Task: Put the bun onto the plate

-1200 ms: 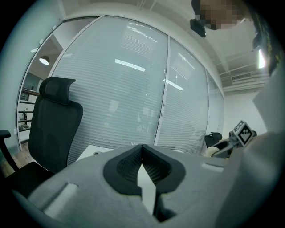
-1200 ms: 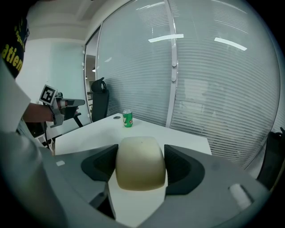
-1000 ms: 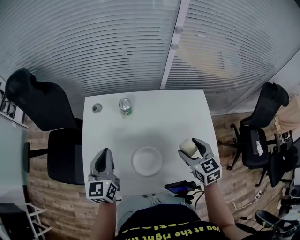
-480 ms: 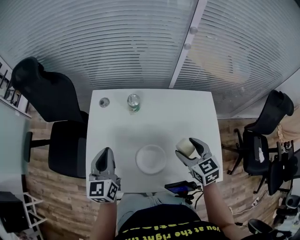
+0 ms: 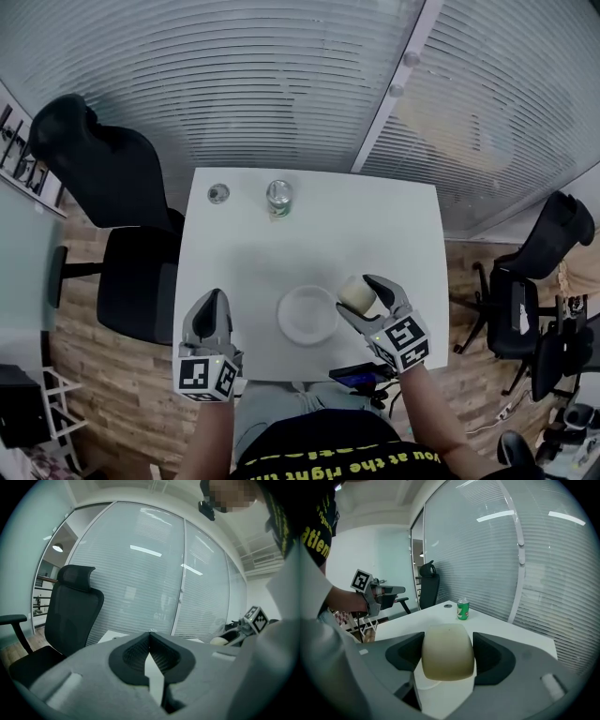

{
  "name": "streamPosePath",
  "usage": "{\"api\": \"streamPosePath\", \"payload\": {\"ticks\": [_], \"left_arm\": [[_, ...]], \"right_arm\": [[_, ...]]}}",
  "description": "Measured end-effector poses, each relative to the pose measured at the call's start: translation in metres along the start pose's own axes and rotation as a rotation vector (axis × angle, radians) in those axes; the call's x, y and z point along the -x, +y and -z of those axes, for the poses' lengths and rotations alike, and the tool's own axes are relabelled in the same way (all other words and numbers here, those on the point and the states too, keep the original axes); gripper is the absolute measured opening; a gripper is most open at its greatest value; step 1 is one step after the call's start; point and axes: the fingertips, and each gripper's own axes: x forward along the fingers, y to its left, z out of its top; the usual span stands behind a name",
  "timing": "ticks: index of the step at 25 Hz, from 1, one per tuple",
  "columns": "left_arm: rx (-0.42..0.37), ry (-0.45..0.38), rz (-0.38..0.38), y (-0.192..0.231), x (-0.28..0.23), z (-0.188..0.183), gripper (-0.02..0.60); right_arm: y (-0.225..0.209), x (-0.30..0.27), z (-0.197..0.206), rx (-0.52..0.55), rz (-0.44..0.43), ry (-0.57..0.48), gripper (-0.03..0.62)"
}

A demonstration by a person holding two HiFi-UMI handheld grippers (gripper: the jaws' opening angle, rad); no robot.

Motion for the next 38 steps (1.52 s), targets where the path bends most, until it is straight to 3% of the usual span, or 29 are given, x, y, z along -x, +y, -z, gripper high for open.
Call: {"api": "streamPosePath", "payload": {"ticks": [14,38], "left_arm": [[0.015,0.025,-0.013,0.001,-0.007,0.018,0.000],[0.037,0.060,-0.033,0.002,-0.024,0.043,0.000]], "right_arm": [[0.041,-0.041,0.015,0.054,-0.144,0.051,0.333],[0.075,-0.094,0.071,0.166,-0.283,0.191,0.333]]}}
